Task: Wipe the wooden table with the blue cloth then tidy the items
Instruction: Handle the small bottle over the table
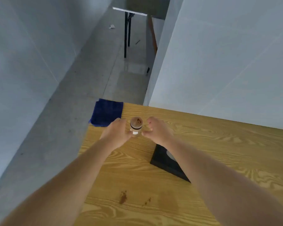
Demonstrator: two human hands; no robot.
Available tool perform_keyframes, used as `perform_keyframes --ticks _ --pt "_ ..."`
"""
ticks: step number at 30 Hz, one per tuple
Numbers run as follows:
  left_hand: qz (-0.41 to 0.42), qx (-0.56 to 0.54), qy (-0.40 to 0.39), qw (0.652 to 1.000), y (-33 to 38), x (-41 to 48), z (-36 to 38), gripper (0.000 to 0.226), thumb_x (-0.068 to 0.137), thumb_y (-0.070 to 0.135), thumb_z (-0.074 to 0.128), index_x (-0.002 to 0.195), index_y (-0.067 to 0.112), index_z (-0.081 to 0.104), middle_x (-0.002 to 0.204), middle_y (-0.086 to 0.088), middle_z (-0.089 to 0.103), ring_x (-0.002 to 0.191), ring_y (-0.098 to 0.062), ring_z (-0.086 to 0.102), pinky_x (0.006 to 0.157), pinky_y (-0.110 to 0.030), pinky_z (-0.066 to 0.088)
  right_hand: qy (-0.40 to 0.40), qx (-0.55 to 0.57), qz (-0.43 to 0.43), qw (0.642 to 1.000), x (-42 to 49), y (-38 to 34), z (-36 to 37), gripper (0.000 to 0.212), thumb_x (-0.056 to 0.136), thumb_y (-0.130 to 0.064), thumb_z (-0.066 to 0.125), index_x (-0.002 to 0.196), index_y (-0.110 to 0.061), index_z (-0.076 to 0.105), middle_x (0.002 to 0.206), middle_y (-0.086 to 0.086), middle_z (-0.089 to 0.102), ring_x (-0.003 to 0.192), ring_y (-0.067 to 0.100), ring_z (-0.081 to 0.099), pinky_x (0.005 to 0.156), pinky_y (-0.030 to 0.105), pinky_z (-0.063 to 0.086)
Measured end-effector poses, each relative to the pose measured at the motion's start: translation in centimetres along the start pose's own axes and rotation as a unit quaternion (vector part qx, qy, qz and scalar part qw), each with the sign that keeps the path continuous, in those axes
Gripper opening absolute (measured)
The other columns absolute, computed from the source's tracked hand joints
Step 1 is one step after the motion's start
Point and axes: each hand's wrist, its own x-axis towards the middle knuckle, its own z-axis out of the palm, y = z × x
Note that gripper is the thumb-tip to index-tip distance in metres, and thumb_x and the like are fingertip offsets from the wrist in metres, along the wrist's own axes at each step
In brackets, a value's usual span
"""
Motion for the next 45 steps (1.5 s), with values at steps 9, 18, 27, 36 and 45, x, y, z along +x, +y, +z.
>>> perform_keyframes --ticks 9,18,27,36,45 --pt "0.018 -0.057 -0.044 0.997 -1.6 3.8 1.8 0.047 0.09 0.033 0.079 0.131 0.015 0.063 0.123 0.0 0.069 0.11 -0.019 0.066 0.087 -0.035 0.055 -0.017 0.047 0.013 0.999 2.9 -0.1 1.8 0.053 0.083 -0.027 0.086 0.129 -0.016 0.061 0.118 -0.001 0.072 0.108 0.016 0.068 0.091 0.037 0.058" --pt "0.031 -0.11 -0.045 0.992 -0.3 3.4 1.4 0.037 0.09 0.025 0.081 0.125 0.019 0.071 0.112 0.002 0.075 0.104 -0.016 0.069 0.091 -0.042 0.06 -0.002 0.088 0.006 0.996 2.6 -0.1 1.7 0.041 0.083 -0.02 0.087 0.118 -0.011 0.067 0.11 0.002 0.077 0.101 0.015 0.073 0.089 0.039 0.061" --pt "0.063 -0.081 -0.013 0.995 6.2 3.3 -1.2 0.041 0.089 0.029 0.081 0.128 0.025 0.069 0.113 0.006 0.075 0.101 -0.011 0.067 0.089 -0.035 0.059 0.045 0.116 -0.025 0.992 0.5 1.4 -4.1 0.041 0.082 -0.02 0.088 0.118 -0.013 0.067 0.11 0.0 0.077 0.098 0.013 0.073 0.082 0.022 0.057" --pt "0.095 -0.064 0.003 0.993 22.3 2.4 2.6 0.033 0.091 0.033 0.078 0.122 0.022 0.07 0.109 0.005 0.075 0.102 -0.017 0.068 0.089 -0.036 0.058 0.105 0.119 -0.018 0.987 -6.3 12.6 -14.7 0.039 0.083 -0.02 0.086 0.117 -0.016 0.068 0.105 -0.004 0.077 0.094 0.009 0.072 0.085 0.024 0.058" --pt "0.153 -0.096 -0.04 0.983 39.9 -0.1 13.9 0.033 0.091 0.025 0.079 0.122 0.018 0.072 0.107 -0.002 0.076 0.102 -0.023 0.069 0.092 -0.046 0.056 0.117 0.121 0.039 0.985 -16.3 30.0 -22.3 0.038 0.081 -0.014 0.085 0.115 -0.014 0.068 0.101 -0.005 0.076 0.094 0.011 0.072 0.079 0.022 0.056"
